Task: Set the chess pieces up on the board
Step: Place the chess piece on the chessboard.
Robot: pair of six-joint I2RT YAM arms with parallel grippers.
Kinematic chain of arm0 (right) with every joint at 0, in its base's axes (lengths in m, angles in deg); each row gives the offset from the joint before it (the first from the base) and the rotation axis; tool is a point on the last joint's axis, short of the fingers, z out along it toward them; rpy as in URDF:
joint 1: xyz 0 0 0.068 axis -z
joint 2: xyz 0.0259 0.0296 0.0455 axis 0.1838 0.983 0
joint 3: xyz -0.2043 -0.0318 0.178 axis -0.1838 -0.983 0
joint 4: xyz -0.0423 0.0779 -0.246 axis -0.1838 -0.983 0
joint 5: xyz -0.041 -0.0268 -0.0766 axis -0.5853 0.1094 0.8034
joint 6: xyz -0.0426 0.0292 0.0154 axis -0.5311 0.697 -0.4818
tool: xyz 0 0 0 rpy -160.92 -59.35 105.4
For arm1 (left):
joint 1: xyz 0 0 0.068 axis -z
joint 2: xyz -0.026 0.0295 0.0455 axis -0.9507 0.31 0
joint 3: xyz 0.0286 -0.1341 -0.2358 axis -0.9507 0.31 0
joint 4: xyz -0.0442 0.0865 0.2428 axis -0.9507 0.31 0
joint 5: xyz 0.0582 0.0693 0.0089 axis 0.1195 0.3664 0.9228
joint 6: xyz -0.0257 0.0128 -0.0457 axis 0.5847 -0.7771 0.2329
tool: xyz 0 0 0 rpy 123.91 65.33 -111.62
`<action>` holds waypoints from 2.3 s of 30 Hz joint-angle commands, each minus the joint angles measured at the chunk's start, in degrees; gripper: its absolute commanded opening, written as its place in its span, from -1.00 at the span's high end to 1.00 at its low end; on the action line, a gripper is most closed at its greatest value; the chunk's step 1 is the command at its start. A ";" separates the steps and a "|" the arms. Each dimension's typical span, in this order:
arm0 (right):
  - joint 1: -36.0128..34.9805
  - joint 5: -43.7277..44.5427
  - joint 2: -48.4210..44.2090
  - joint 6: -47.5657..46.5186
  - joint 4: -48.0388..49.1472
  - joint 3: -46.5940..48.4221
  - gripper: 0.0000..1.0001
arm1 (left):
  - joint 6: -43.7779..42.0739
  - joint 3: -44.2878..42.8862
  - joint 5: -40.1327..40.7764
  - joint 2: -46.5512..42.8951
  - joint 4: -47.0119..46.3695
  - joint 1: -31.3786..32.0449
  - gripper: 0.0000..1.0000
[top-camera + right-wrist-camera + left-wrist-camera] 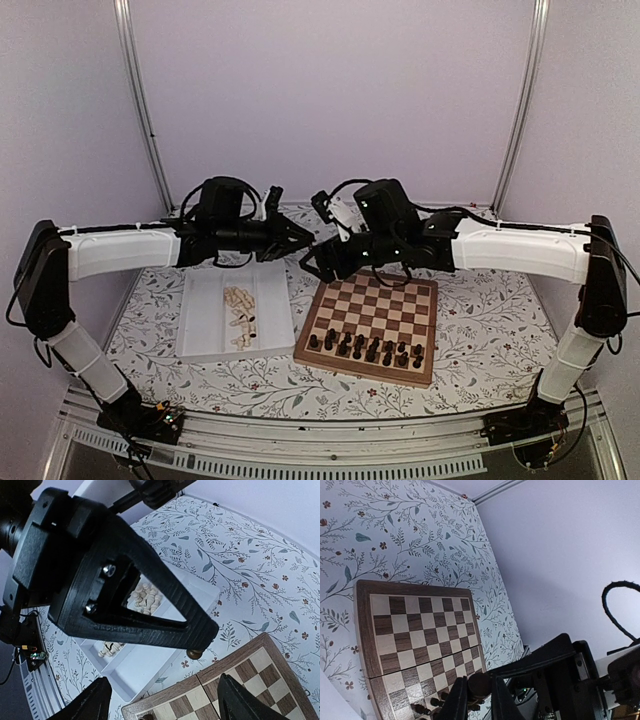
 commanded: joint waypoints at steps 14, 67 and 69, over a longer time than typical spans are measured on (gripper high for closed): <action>0.35 3.58 3.59 -0.29 1.36 3.35 0.16 | 0.12 2.49 -3.91 0.18 -2.75 1.70 0.81; 1.50 -34.92 -2.64 -13.07 -28.70 -3.63 0.97 | -117.74 19.28 44.17 -21.48 7.29 36.94 0.27; 1.43 -36.03 -1.27 -13.23 -28.95 -2.79 0.97 | -118.70 19.62 45.97 -19.85 3.82 38.01 0.26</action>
